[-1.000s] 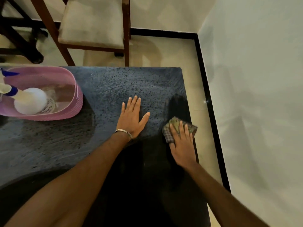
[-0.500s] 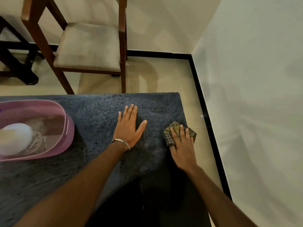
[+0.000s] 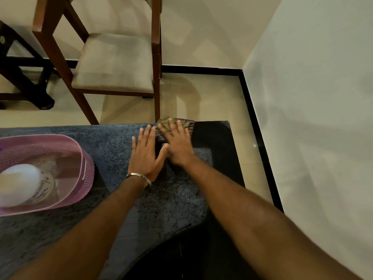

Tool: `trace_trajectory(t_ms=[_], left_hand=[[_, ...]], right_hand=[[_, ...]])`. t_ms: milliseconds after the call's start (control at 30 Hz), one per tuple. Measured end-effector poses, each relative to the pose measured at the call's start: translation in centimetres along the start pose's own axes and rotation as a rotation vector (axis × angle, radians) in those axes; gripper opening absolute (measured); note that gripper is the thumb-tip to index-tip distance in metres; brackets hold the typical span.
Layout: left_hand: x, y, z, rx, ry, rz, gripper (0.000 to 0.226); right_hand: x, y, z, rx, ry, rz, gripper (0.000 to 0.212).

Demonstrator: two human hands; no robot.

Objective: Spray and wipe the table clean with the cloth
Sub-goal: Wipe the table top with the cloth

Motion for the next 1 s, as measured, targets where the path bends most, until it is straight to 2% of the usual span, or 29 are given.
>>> trace_trajectory(t_ms=[67, 133, 333, 467, 600, 733, 1000], left_hand=[[0.1, -0.6, -0.8, -0.021, -0.005, 0.008, 0.084], [0.2, -1.0, -1.3, -0.034, -0.001, 0.017, 0.085], [0.9, -1.0, -0.9, -0.023, 0.002, 0.002, 0.087], [1.5, -0.8, -0.1, -0.012, 0.011, -0.017, 0.089], [2.0, -0.8, 0.1, 0.002, 0.015, -0.018, 0.087], [3.1, -0.5, 0.2, 0.021, 0.015, -0.038, 0.088], [5.0, -0.4, 0.0, 0.043, 0.017, -0.069, 0.088]], right_hand=[[0.4, 0.5, -2.1, -0.028, -0.103, -0.018, 0.071], [0.2, -0.3, -0.6, -0.038, -0.134, 0.008, 0.067], [0.1, -3.2, 13.1, -0.006, 0.183, 0.089, 0.064], [1.3, -4.3, 18.7, -0.075, 0.327, 0.142, 0.062], [2.7, -4.2, 18.7, -0.156, 0.396, 0.160, 0.062], [6.8, -3.4, 17.3, -0.103, 0.384, 0.178, 0.062], [23.3, -1.1, 12.5, -0.073, 0.413, 0.113, 0.067]])
Point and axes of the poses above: each hand's wrist, its own x-axis away from the middle knuckle, its own y-axis out of the palm, z = x × y, the point moved 9 cm from there along -x, towards the middle knuckle, and after that the axes turned 10 degrees about z, right-handed, at the moved point
